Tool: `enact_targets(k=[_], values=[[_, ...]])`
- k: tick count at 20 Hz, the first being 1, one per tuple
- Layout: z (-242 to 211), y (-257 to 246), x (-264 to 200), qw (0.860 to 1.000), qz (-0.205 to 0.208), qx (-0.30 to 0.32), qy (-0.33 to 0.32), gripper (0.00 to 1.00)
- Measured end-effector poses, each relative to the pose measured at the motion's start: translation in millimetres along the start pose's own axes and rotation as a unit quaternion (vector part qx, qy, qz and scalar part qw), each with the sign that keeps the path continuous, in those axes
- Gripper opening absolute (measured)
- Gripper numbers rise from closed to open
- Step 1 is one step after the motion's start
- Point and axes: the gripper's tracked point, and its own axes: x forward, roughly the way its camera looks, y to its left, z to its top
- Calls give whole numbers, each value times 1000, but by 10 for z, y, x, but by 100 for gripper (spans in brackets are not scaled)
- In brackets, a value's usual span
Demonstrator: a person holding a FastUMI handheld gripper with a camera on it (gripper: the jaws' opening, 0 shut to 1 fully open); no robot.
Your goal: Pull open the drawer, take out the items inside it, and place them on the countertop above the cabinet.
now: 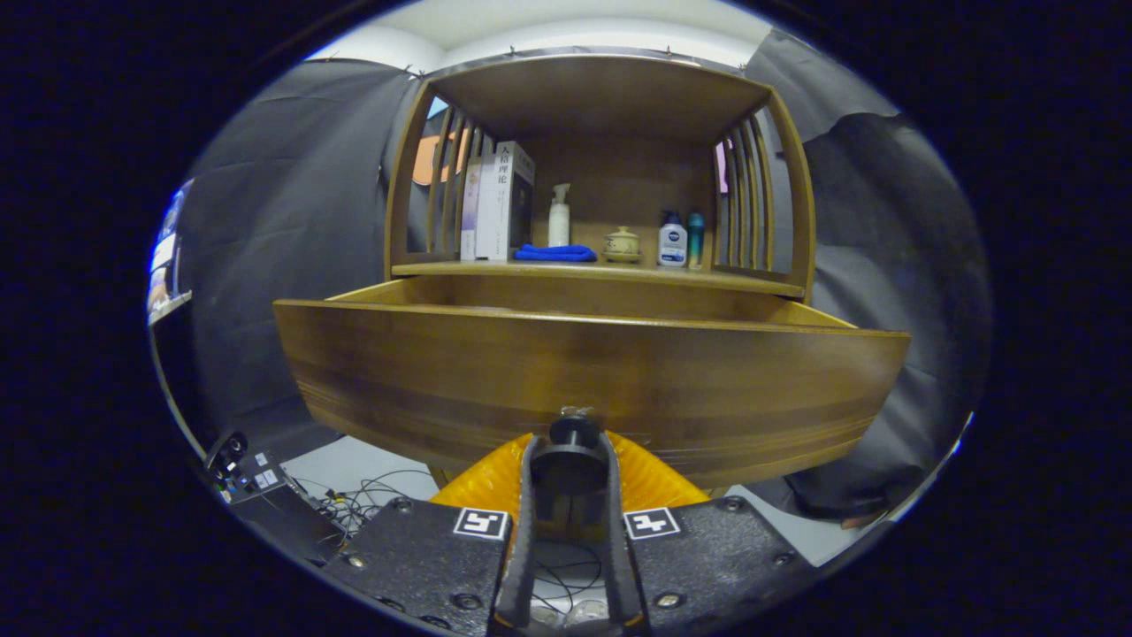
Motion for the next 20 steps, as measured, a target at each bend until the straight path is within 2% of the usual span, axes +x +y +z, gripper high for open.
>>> enact_targets(k=[2,6,9,11,13,15,17,20], values=[[286,-64,-106,999,-14,-1,-46,47],[1118,-59,-287,990,-23,-57,-129,99],[1533,54,-24,992,-4,-62,-106,100],[1625,158,209,997,25,-63,-34,100],[1573,212,424,996,46,-45,59,99],[1476,196,628,990,50,-35,129,95],[1333,71,829,981,32,-50,186,90],[936,112,902,960,44,-21,277,85]])
